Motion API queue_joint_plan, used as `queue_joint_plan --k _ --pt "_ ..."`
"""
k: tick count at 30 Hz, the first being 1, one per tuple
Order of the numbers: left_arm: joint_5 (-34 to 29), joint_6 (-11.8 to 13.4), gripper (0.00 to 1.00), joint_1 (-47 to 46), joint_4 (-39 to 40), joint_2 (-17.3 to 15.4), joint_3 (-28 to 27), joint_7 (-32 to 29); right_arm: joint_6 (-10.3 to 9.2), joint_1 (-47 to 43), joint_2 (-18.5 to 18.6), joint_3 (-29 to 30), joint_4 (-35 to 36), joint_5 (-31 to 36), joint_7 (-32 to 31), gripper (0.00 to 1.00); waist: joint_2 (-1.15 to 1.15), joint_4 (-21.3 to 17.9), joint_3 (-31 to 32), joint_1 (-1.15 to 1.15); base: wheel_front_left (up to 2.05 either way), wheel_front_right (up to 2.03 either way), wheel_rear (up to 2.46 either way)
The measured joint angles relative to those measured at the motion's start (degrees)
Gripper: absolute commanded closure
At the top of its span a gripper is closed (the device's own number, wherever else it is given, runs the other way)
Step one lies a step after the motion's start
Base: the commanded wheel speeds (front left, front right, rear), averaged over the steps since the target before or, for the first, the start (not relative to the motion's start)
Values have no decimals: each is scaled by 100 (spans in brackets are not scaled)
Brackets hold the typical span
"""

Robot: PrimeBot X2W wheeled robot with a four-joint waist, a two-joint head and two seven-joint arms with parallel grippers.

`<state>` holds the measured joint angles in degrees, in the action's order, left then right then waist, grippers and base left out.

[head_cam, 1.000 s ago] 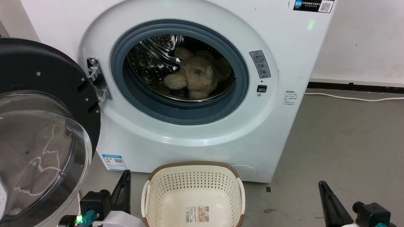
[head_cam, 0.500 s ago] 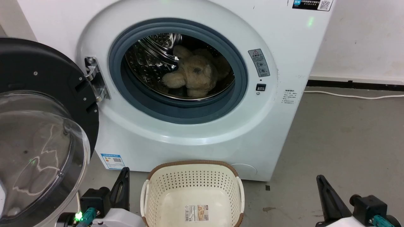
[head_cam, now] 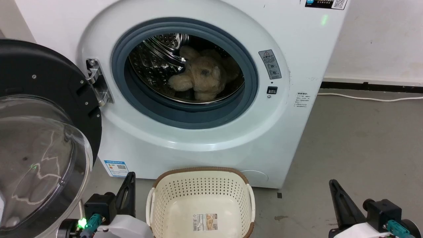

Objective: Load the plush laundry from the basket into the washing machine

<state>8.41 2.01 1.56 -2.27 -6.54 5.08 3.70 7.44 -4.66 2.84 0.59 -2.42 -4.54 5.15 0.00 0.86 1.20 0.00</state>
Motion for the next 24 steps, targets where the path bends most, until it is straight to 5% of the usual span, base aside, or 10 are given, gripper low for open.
queue_joint_plan --k 24 --pt "-441 -102 100 -40 108 194 -257 -197 0 184 0 -30 111 216 -283 100 0 -48 -67 0 0 0 0"
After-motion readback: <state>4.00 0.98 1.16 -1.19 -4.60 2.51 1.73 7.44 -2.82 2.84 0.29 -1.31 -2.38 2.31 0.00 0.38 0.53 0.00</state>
